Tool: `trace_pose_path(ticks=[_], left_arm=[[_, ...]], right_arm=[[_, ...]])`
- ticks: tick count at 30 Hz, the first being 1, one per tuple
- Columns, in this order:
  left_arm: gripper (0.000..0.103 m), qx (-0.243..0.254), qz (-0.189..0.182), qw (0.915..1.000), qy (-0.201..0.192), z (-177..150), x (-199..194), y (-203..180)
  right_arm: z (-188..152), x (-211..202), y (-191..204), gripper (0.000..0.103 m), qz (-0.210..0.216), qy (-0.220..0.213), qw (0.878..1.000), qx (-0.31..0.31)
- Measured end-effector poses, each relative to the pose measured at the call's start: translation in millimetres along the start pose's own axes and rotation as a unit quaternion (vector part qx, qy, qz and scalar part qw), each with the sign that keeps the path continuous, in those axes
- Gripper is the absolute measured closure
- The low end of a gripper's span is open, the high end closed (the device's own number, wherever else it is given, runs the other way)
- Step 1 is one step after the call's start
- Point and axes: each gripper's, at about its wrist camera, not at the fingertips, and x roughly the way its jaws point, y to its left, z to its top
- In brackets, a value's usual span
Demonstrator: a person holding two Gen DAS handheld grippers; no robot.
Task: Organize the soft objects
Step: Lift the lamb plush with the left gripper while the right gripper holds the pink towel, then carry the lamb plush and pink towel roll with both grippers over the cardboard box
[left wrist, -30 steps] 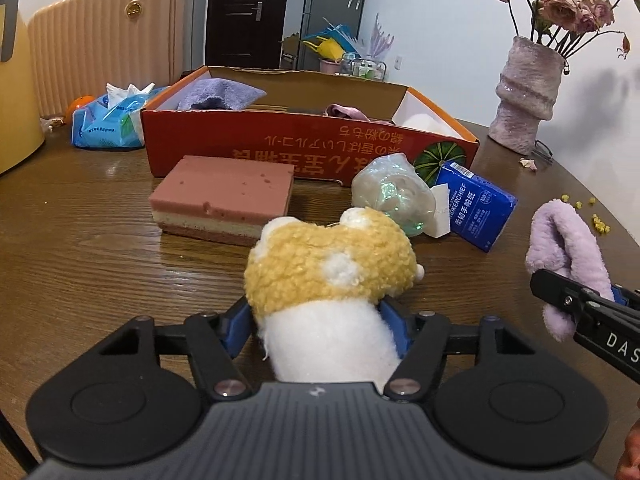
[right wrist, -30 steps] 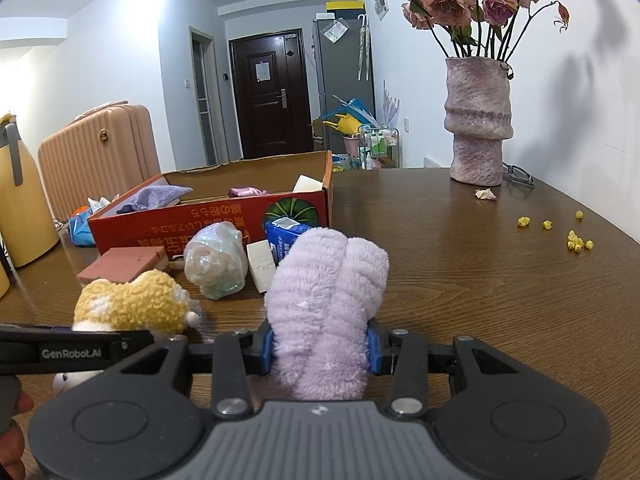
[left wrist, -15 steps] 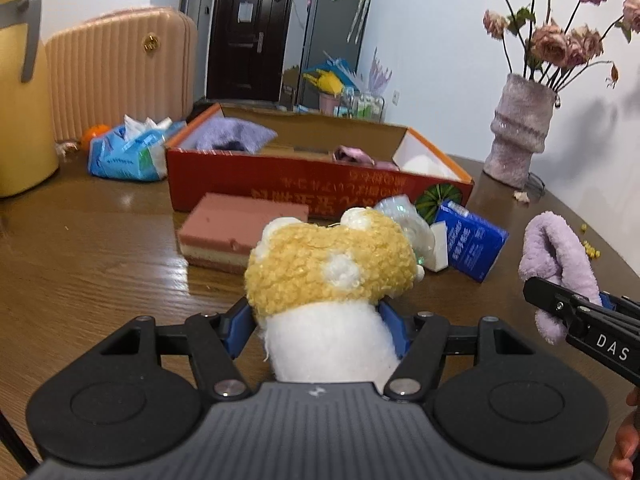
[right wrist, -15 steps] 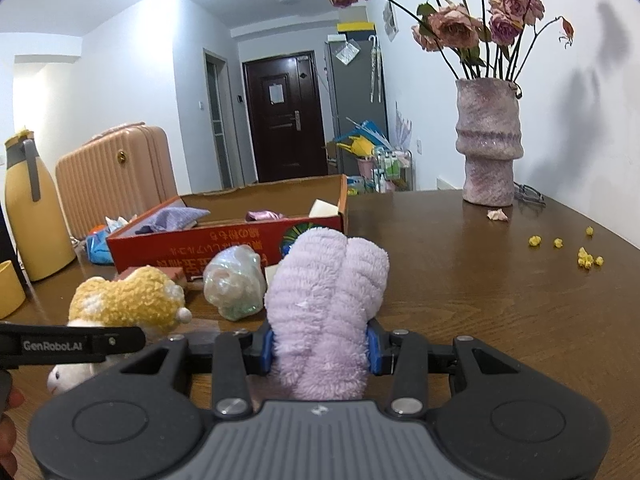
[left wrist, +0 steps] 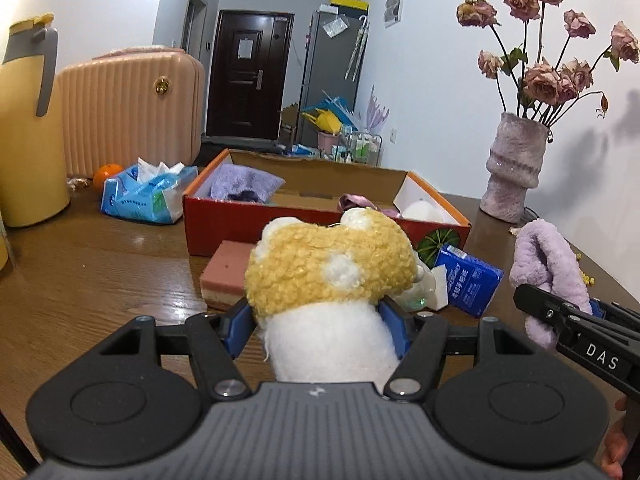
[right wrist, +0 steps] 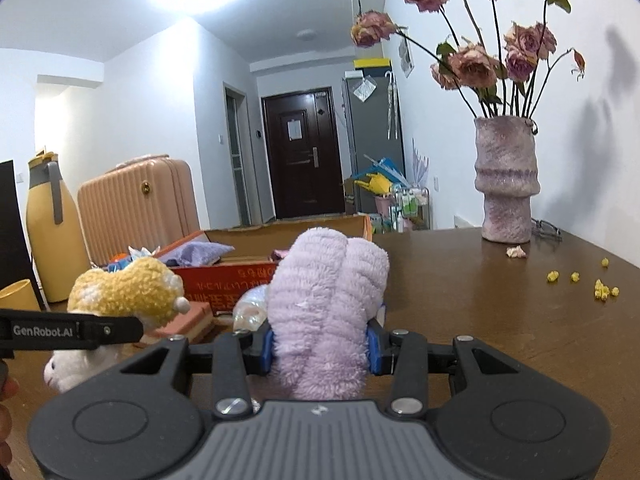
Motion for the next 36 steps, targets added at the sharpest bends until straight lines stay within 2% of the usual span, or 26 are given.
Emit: trace_pose_path(ticks=[14, 36], left_arm=[[0.037, -0.015, 0.031, 0.9984, -0.044, 13, -4, 20], [0.037, -0.039, 0.064, 0.9947, -0.070, 46, 25, 46]], right_arm=[[7, 10, 31, 0.062, 0.006, -0.031, 0.999, -0.014], [24, 59, 60, 0.062, -0.007, -0.072, 0.997, -0.011]])
